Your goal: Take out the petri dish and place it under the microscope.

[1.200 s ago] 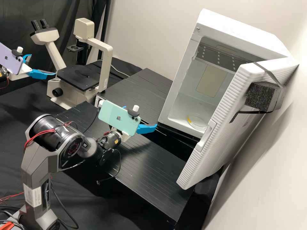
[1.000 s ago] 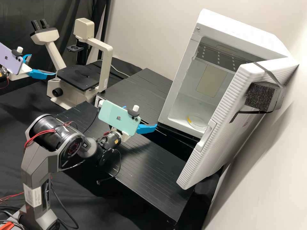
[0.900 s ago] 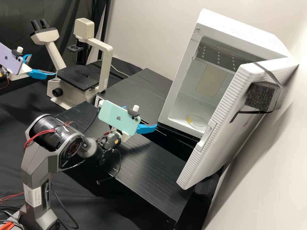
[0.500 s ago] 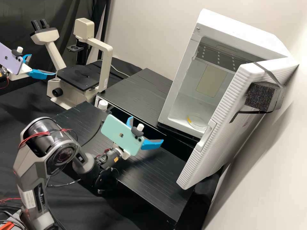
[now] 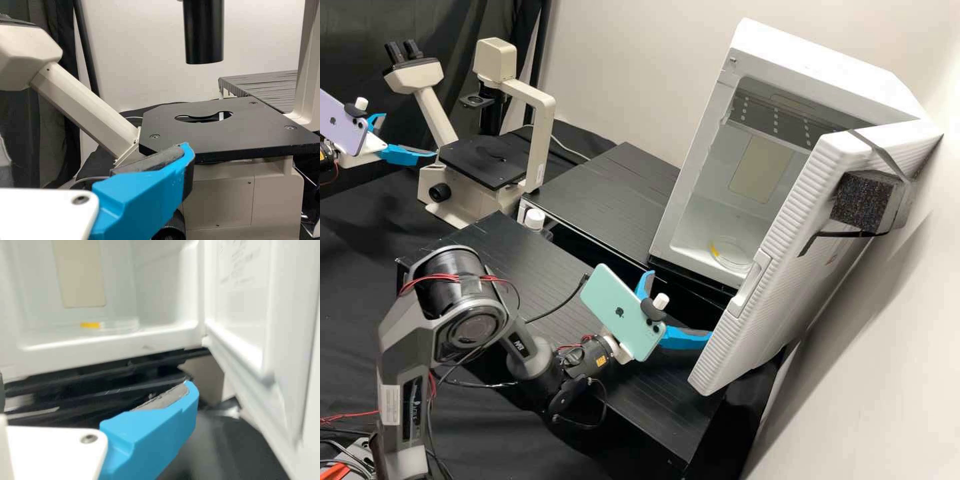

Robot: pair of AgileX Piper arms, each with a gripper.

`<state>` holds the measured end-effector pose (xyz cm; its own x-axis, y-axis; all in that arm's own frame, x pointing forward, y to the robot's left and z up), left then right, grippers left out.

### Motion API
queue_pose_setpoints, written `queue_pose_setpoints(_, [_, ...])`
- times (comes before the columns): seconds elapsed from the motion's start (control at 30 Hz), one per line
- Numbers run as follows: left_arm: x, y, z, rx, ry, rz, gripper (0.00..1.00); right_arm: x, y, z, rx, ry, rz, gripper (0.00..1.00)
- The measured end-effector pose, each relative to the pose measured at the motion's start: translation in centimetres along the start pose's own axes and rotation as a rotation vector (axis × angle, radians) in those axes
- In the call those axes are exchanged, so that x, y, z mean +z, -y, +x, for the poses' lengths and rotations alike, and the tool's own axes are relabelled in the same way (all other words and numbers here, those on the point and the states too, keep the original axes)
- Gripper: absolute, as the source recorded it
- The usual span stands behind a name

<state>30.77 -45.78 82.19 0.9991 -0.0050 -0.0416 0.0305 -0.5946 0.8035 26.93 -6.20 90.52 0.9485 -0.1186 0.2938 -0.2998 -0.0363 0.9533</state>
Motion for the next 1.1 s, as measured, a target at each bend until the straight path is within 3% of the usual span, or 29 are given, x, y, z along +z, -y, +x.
queue_pose_setpoints(0.3, [0.0, 0.0, 0.0, 0.0, 0.0, 0.0, 1.0, -1.2, 1.0, 5.6, 0.036, -0.045, -0.056, 1.0])
queue_pose_setpoints(0.6, [0.0, 0.0, 0.0, 0.0, 0.0, 0.0, 1.0, -1.1, 0.7, 9.2, 0.059, 0.014, -0.056, 1.0])
queue_pose_setpoints(1.1, [0.0, 0.0, 0.0, 0.0, 0.0, 0.0, 1.0, -1.9, -1.2, 10.1, 0.115, -0.005, -0.057, 1.0])
